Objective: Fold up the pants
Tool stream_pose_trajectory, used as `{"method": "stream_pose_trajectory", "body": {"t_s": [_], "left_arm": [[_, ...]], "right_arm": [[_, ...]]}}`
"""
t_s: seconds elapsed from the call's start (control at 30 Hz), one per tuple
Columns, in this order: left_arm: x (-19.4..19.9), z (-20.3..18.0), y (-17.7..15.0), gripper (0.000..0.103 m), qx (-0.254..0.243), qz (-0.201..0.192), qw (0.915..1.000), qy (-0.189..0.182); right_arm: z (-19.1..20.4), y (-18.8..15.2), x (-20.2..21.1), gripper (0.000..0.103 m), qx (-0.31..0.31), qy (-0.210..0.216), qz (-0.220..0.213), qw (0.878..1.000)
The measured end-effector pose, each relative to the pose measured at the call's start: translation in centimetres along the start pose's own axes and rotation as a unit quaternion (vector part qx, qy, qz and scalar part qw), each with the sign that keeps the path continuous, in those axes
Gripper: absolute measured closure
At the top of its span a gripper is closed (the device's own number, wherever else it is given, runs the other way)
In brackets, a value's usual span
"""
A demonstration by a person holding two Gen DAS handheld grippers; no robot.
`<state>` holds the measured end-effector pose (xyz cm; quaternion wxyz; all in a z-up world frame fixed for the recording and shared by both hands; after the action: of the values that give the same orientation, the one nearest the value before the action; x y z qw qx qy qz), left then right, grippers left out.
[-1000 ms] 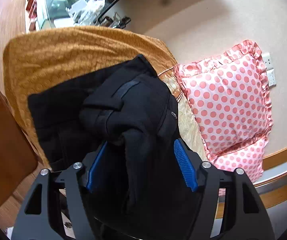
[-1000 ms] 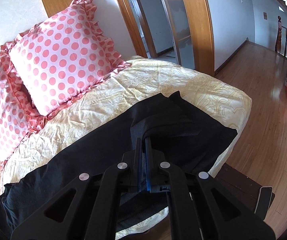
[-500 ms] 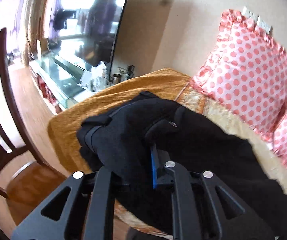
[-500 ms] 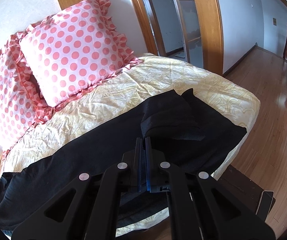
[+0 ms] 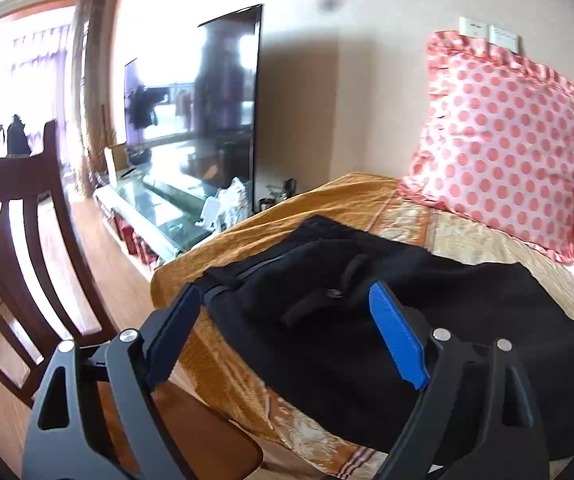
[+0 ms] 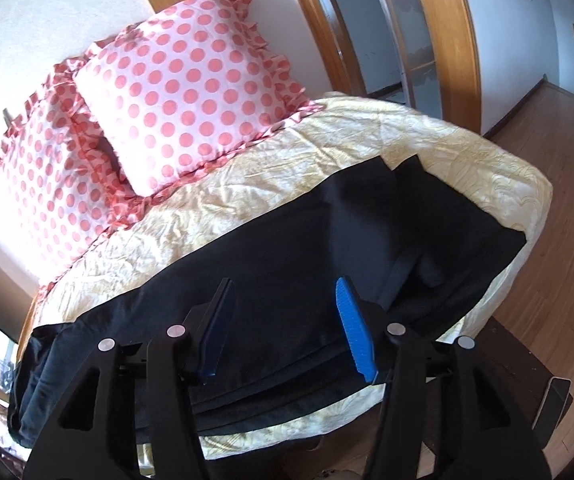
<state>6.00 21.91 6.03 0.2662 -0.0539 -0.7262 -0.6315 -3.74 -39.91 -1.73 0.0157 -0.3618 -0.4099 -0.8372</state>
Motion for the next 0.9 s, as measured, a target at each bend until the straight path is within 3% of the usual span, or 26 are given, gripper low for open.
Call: {"method": "stream_pose_trajectory", "body": {"t_s": [0.1,0.23,0.33,0.53,0.6,0.77,0.8,0.83,0.87,0.9], "left_arm": [[0.9,-3.8,-0.1,0.011,-0.043,-0.006,0.9974,-0.058],[1.3,-9.6,-1.5,0.010,-0.100,0.002,0.9851,-0.140],[1.3,-12.9,-3.0,0.009,-0.135,0.014,0.9730,-0.187],[1.0,-16.3,-5.5,0.009,-0.162,0.054,0.9560,-0.238],[0.8,-16.8,-5.9,0.009,-0.166,0.063,0.9534,-0.244],[0.3,-17.1,-6.3,0.008,-0.159,0.083,0.9520,-0.248],[0.1,-17.0,-6.4,0.007,-0.155,0.088,0.9521,-0.248],[-0.1,-16.9,-6.4,0.007,-0.152,0.092,0.9521,-0.249],[-0.2,-16.9,-6.5,0.007,-0.149,0.095,0.9522,-0.249],[-0.3,-17.0,-6.5,0.007,-0.147,0.098,0.9526,-0.248]], "right_arm": [[-1.5,0.0,-0.2,0.057,-0.047,0.018,0.013,0.999],[-4.6,0.6,0.8,0.059,-0.071,-0.066,-0.028,0.995],[-6.2,0.6,0.6,0.059,-0.092,-0.066,-0.020,0.993],[-7.2,0.0,-1.7,0.059,-0.120,-0.028,0.028,0.992],[-7.6,0.2,-3.0,0.059,-0.136,-0.016,0.038,0.990],[-8.7,2.1,-5.5,0.061,-0.155,-0.030,0.022,0.987],[-8.9,2.6,-5.9,0.067,-0.153,-0.033,0.016,0.988],[-8.9,3.1,-6.2,0.087,-0.144,-0.037,0.012,0.989],[-8.6,3.7,-6.2,0.099,-0.127,-0.049,0.003,0.991],[-8.2,4.2,-6.0,0.099,-0.110,-0.058,-0.010,0.992]]}}
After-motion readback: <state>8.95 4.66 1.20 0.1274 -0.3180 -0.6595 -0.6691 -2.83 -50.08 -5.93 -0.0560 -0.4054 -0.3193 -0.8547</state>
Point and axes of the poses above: each gripper's, at about its wrist camera, not at the fingertips, and x roughly against the way its jaws point, z to its left, y to its top, the point moved 1 cm from there along -x, roughly the way its jaws point, and after that the axes turned 5 degrees about -y, right-handed, at the moved point
